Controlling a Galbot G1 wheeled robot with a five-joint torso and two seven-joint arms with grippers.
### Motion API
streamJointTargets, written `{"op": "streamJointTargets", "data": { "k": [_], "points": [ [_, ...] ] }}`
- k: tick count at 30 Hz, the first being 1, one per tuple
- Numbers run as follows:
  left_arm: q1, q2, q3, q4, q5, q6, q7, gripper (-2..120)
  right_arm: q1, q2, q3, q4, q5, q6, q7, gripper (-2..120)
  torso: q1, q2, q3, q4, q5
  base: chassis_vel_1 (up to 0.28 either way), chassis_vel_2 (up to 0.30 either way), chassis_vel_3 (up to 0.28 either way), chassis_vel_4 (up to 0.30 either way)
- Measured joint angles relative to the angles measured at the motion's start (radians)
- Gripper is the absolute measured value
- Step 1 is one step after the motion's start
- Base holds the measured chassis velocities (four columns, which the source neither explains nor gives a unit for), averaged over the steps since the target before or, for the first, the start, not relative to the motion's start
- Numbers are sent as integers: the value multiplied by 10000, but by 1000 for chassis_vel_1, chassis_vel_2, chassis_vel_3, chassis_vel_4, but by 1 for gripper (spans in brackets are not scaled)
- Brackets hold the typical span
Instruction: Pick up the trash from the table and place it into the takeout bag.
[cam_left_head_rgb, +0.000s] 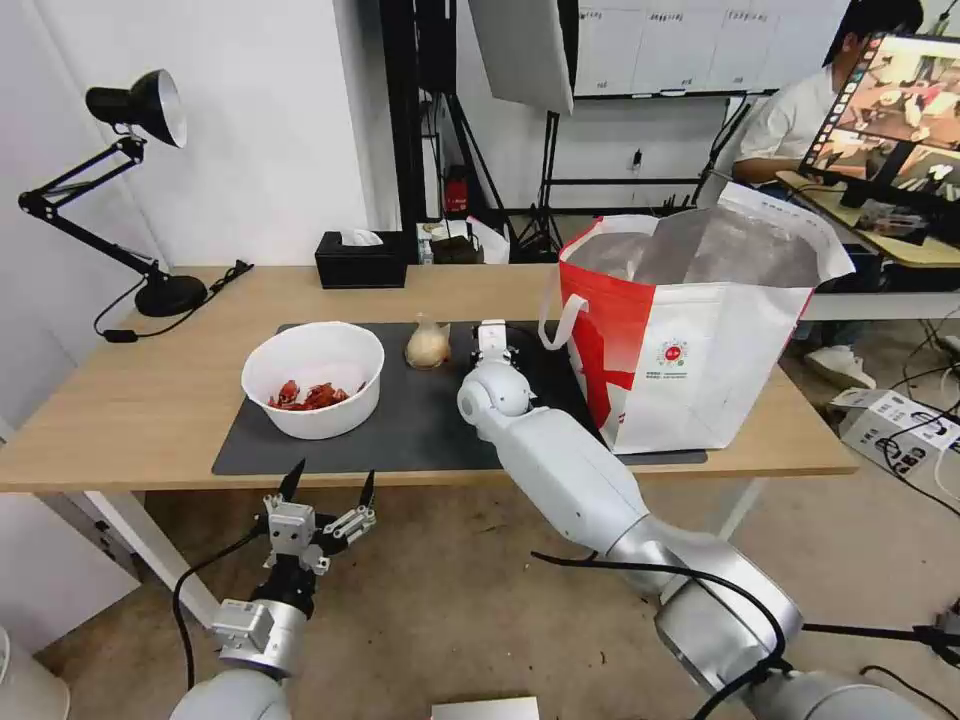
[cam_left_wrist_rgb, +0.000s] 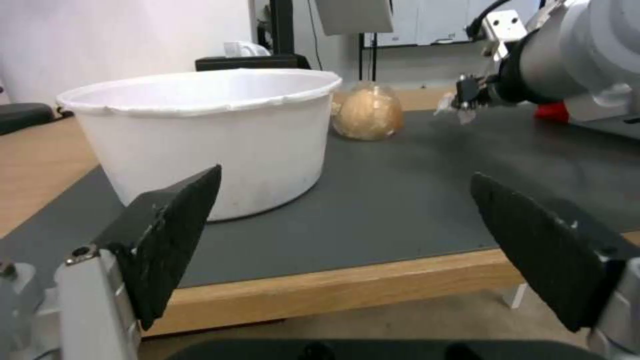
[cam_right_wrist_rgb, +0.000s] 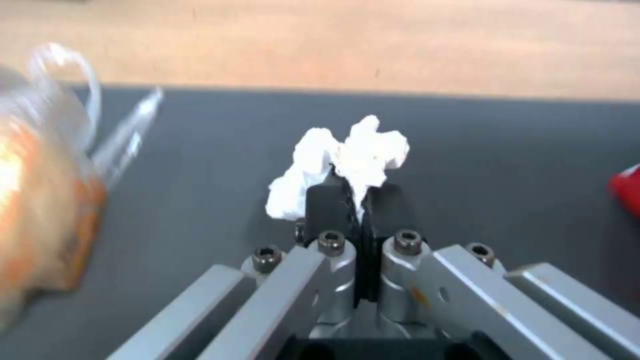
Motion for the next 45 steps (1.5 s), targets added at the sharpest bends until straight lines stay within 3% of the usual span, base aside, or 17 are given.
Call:
{"op": "streamJointTargets", "data": {
  "k": [7, 14, 19, 24, 32, 41, 45],
  "points": [
    [60, 7, -100, -80, 1, 0, -6, 100, -539, -377, -108, 1273, -1104, 815, 238, 0, 0, 0, 0, 1, 0, 0, 0, 0, 0],
    [138, 8, -261, -147, -6, -66, -17, 100, -1401, -1308, -378, 3527, -1578, 1613, 494, 0, -1, 1, -2, 0, 1, 0, 0, 0, 0],
    [156, -7, -319, -148, 8, -83, -13, 100, -1922, -1490, -372, 4071, -2193, 2161, 371, 0, -1, 1, -1, 0, 0, 0, 0, 0, 0],
    [131, -15, -446, -188, -48, -83, -12, 100, -2611, -1377, -212, 4352, -3741, 3109, 224, 0, -1, 0, -1, -1, 1, 0, 0, 0, 0],
    [271, -40, -505, -195, -66, -83, -5, 100, -2594, -1465, -229, 5016, -4990, 3218, 185, 0, -1, 0, -1, 0, 0, 0, 0, 0, 0],
    [302, -52, -555, -195, -77, -84, -5, 100, -1951, -1669, -99, 5480, -5407, 2979, 211, 0, 0, 1, -1, 1, -1, 0, 0, 0, 0],
    [305, 14, -635, -190, -83, -84, -5, 100, -1718, -1892, 253, 6200, -5138, 2196, 399, 0, -1, 1, -1, 1, 0, 0, 0, 0, 0]
  ]
}}
